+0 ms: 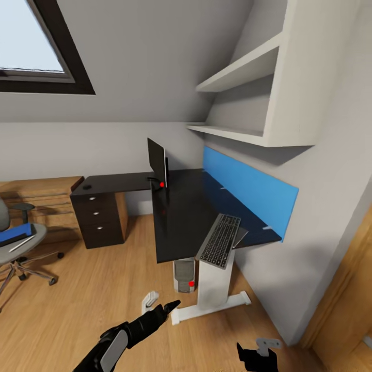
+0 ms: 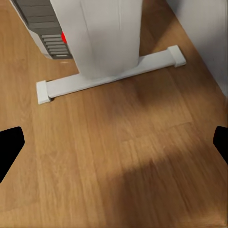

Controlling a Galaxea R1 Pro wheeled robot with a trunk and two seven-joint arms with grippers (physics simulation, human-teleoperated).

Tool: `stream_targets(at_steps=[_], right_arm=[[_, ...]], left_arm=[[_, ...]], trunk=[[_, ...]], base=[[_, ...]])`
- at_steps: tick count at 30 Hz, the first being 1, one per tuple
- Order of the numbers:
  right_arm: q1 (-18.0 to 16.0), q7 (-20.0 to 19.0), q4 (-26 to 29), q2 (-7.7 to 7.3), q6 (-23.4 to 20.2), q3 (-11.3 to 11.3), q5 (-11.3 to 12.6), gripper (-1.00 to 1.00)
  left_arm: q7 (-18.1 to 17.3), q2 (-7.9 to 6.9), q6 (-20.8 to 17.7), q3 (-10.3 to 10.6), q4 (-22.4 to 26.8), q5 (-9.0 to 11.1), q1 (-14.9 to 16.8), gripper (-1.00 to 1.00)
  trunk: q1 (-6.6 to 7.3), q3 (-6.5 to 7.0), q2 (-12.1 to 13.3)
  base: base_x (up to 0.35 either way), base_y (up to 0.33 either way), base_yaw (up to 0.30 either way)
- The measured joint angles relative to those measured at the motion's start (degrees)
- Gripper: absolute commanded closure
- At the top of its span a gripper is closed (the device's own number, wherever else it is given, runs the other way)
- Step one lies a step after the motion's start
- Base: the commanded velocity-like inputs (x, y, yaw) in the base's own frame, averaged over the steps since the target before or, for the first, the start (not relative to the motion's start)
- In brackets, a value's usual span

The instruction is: In the bedroom, organize the workspace by keeping the computer under the desk, ensuring the monitor is on the desk, placing the keyboard on the desk next to the monitor, placing the mouse on the desk next to the keyboard, moving the folder from the swivel chair onto the desk next to the mouse, stacking the notebook on top of the folder with the pen on top of the notebook, and positioning the swivel chair next to the desk.

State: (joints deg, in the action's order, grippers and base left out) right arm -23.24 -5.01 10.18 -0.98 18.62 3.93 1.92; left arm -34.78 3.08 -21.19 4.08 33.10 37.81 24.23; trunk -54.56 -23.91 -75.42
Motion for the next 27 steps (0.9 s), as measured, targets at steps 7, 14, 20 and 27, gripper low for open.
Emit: stream_targets(at_steps=[7, 14, 20, 27], right_arm=[[0.0, 0.0, 0.0, 0.04, 0.0, 0.0, 0.0, -1.00], [0.0, 0.0, -0.1, 0.12, 0.1, 0.0, 0.0, -1.00], [0.0, 0.0, -0.5, 0.24, 0.1, -0.1, -0.1, -1.00], [0.0, 0.0, -0.7, 0.27, 0.1, -0.1, -0.1, -1.00]], left_arm=[[-0.1, 0.08, 0.1, 0.0, -0.1, 0.0, 0.0, -1.00], [-0.3, 0.07, 0.1, 0.0, -0.2, 0.0, 0.0, -1.00], [-0.3, 0.21, 0.3, -0.1, -0.2, 0.0, 0.0, -1.00], [0.3, 1.02, 0.5, -0.4, -0.2, 0.4, 0.0, -1.00]], trunk=[[0.00, 0.00, 0.0], [0.00, 0.00, 0.0], [0.00, 0.00, 0.0], [0.00, 0.00, 0.0]], base=[[0.000, 0.000, -0.111], [0.003, -0.017, -0.022], [0.013, -0.039, -0.004], [0.003, -0.009, -0.001]])
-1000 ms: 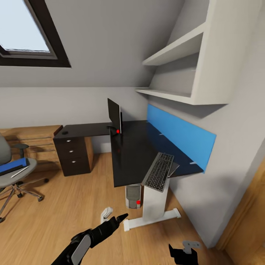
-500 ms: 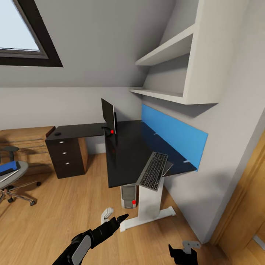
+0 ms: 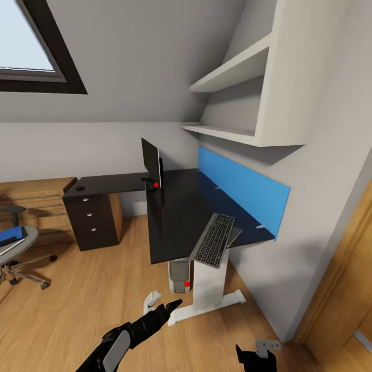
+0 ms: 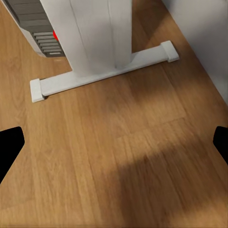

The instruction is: In the bedroom, organize the workspace by keeping the computer under the desk, ensuring the monitor is on the desk, placing the keyboard on the desk next to the monitor, placing the mouse on the desk next to the keyboard, moving the folder from the swivel chair onto the desk next to the mouse, stacking the notebook on top of the folder with the pen on top of the notebook, and positioning the swivel chair next to the desk.

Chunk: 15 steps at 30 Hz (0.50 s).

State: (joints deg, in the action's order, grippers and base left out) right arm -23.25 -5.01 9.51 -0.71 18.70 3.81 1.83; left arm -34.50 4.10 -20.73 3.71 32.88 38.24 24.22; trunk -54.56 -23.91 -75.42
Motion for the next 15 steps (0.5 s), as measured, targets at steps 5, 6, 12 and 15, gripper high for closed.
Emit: stream_targets(at_steps=[5, 6, 12, 15], right_arm=[[0.0, 0.0, -0.1, 0.01, 0.0, 0.0, 0.0, -1.00], [0.0, 0.0, 0.0, 0.01, 0.0, 0.0, 0.0, -1.00], [0.0, -0.1, -0.1, 0.01, 0.4, 0.0, 0.0, -1.00], [0.0, -0.1, -0.1, 0.01, 0.8, 0.0, 0.0, -1.00]], left_arm=[[2.6, 1.77, 0.3, 0.2, 0.0, 0.9, 0.0, -1.00], [3.2, 2.04, 0.5, 0.2, 0.1, 1.0, 0.0, -1.00], [6.6, 2.93, 1.8, 0.3, 1.7, 1.5, 0.0, -1.00], [7.0, 3.11, 2.1, 0.2, 2.5, 1.7, 0.0, -1.00]], trunk=[[0.00, 0.00, 0.0], [0.00, 0.00, 0.0], [0.00, 0.00, 0.0], [0.00, 0.00, 0.0]], base=[[0.001, -0.002, 0.000], [0.000, 0.000, 0.000], [0.000, 0.000, 0.000], [0.000, 0.000, 0.000]])
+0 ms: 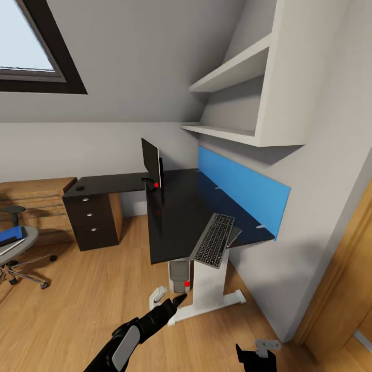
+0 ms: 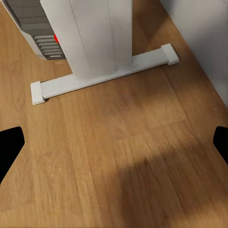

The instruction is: In the bedroom, organize the workspace by keeping the computer under the desk, ensuring the monitor is on the desk, placing the keyboard on the desk next to the monitor, placing the mouse on the desk next to the keyboard, moving the folder from the swivel chair onto the desk next to the mouse, stacking the notebook on top of the folder with the pen on top of the notebook, and positioning the swivel chair next to the desk.

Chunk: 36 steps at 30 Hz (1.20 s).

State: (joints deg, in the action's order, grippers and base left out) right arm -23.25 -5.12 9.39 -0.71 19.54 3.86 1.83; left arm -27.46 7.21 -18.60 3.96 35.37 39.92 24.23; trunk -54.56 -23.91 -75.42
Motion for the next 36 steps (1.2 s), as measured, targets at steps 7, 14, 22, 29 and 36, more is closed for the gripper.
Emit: stream_targets(at_steps=[7, 14, 22, 29, 36], right_arm=[[0.0, 0.0, 0.0, -0.01, 0.6, 0.0, 0.0, -1.00], [0.0, -0.1, 0.0, 0.00, 0.8, 0.0, 0.0, -1.00], [0.0, -0.2, 0.0, 0.00, 1.1, 0.0, -0.1, -1.00], [0.0, -0.2, 0.0, 0.00, 1.3, 0.0, -0.2, -1.00], [0.0, -0.2, -0.1, 0.00, 1.3, 0.0, -0.2, -1.00]], left_arm=[[0.1, 0.02, 0.5, -0.2, 0.6, 0.1, 0.0, -1.00], [0.0, -0.22, 0.8, -0.2, 0.9, 0.2, 0.0, -1.00], [0.0, -0.18, 0.8, 0.0, 0.8, 0.2, 0.0, -1.00], [-0.1, -0.11, 0.8, 0.0, 0.7, 0.3, 0.0, -1.00], [-0.1, -0.16, 0.7, 0.0, 0.7, 0.3, 0.0, -1.00]], trunk=[[0.00, 0.00, 0.0], [0.00, 0.00, 0.0], [0.02, 0.00, 0.0], [0.02, 0.00, 0.0], [0.01, 0.00, 0.0]], base=[[0.000, 0.000, 0.000], [0.000, 0.000, 0.000], [0.094, -0.065, 0.000], [0.238, -0.162, 0.000], [0.145, -0.115, 0.000]])
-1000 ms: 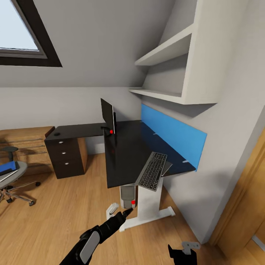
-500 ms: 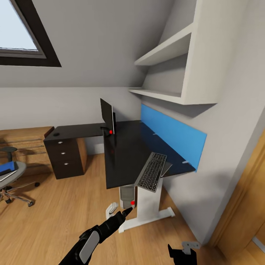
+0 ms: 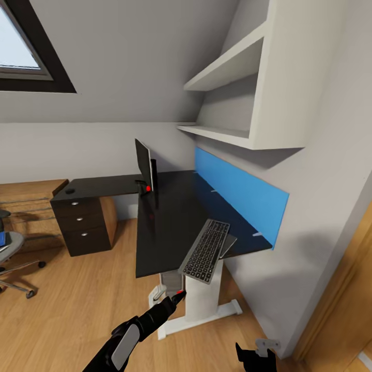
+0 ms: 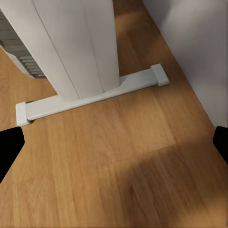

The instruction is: In the bedroom, organize the workspace by keeping the computer under the desk, ensuring the monitor is on the desk, placing the keyboard on the desk next to the monitor, placing the mouse on the desk next to the keyboard, moving the folder from the swivel chair onto the desk next to the mouse, stacking the notebook on top of the folder with the pen on top of the notebook, and positioning the swivel chair next to the desk.

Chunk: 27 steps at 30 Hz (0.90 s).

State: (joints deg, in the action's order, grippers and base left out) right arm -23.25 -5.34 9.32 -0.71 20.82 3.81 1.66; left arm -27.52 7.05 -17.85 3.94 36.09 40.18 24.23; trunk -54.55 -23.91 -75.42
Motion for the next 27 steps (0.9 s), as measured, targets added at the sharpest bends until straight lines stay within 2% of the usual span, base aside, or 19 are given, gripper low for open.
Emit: stream_targets(at_steps=[12, 15, 19, 22, 23, 24, 27], right_arm=[[0.0, -0.1, -0.8, 0.00, 0.0, 0.0, -0.3, -1.00], [0.0, -0.1, -1.2, -0.04, 0.0, 0.0, -1.1, -1.00], [0.1, -0.1, -3.2, -0.30, 0.2, 0.0, -3.3, -1.00], [0.2, -0.1, -6.8, -1.03, 2.6, 0.0, -5.5, -1.00], [0.5, -0.1, -9.2, -1.61, 8.2, 0.0, -6.8, -1.00], [1.4, -0.2, -10.0, -1.68, 10.6, -0.1, -7.2, -1.00], [3.0, -0.2, -10.3, -1.77, 11.9, -0.1, -7.4, -1.00]], left_arm=[[0.0, -0.08, 0.0, -0.1, 0.0, 0.0, 0.0, -1.00], [0.0, -0.09, 0.0, -0.1, 0.0, 0.0, 0.0, -1.00], [0.0, -0.15, 0.0, -0.1, 0.0, 0.0, 0.0, -1.00], [0.0, -0.17, 0.0, -0.1, 0.0, -0.1, 0.0, -1.00], [0.0, -0.18, 0.0, -0.1, 0.0, -0.1, 0.0, -1.00], [0.0, -0.18, 0.0, -0.1, 0.0, -0.1, 0.0, -1.00], [0.0, -0.27, 0.0, -0.1, 0.0, -0.1, 0.0, -1.00]], trunk=[[-0.01, 0.00, 0.0], [-0.01, 0.00, 0.0], [-0.01, 0.00, 0.0], [-0.01, 0.00, 0.0], [-0.01, -0.01, 0.0], [-0.01, -0.01, 0.0], [-0.01, -0.01, 0.0]], base=[[0.020, -0.017, 0.000], [0.002, -0.002, 0.000], [0.001, -0.001, 0.000], [0.000, 0.000, 0.000], [0.000, 0.000, 0.000], [0.000, 0.000, 0.000], [0.000, 0.000, 0.000]])
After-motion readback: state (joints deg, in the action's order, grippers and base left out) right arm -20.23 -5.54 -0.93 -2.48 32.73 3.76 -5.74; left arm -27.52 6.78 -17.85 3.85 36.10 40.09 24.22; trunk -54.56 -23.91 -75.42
